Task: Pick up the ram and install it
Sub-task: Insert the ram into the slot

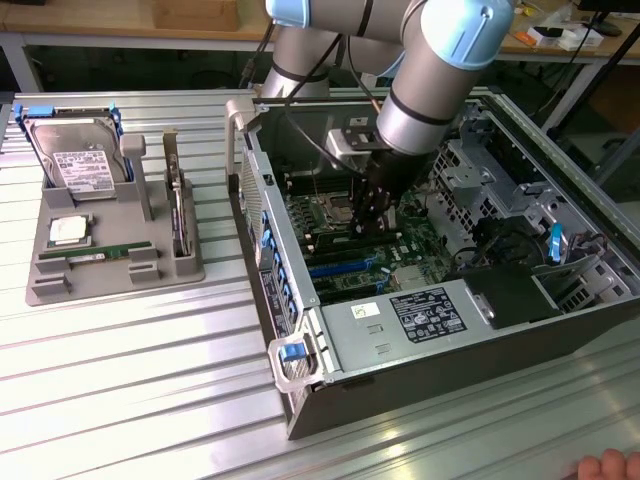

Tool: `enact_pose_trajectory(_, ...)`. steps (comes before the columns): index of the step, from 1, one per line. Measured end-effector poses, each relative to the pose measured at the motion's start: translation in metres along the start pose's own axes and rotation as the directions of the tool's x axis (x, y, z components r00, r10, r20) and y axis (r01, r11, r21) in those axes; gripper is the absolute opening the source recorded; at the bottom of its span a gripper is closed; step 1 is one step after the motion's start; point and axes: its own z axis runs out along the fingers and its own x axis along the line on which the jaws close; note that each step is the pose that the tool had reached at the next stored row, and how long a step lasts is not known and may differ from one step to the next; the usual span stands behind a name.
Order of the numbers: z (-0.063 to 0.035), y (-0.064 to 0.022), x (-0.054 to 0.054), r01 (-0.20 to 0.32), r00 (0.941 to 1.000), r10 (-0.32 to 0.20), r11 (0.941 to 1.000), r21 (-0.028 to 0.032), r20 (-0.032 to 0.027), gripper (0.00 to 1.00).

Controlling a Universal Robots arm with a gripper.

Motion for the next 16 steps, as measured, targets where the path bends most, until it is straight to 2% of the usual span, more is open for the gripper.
enact_pose_trajectory(13, 0.0003, -0.0012, 0.0000, -0.002, 1.0000, 0.002, 1.0000, 0.0001, -0.0001, 0.13)
enact_pose_trajectory(16, 0.0004, -0.0019, -0.0001, -0.002, 1.0000, 0.002, 1.0000, 0.0031, 0.0004, 0.13)
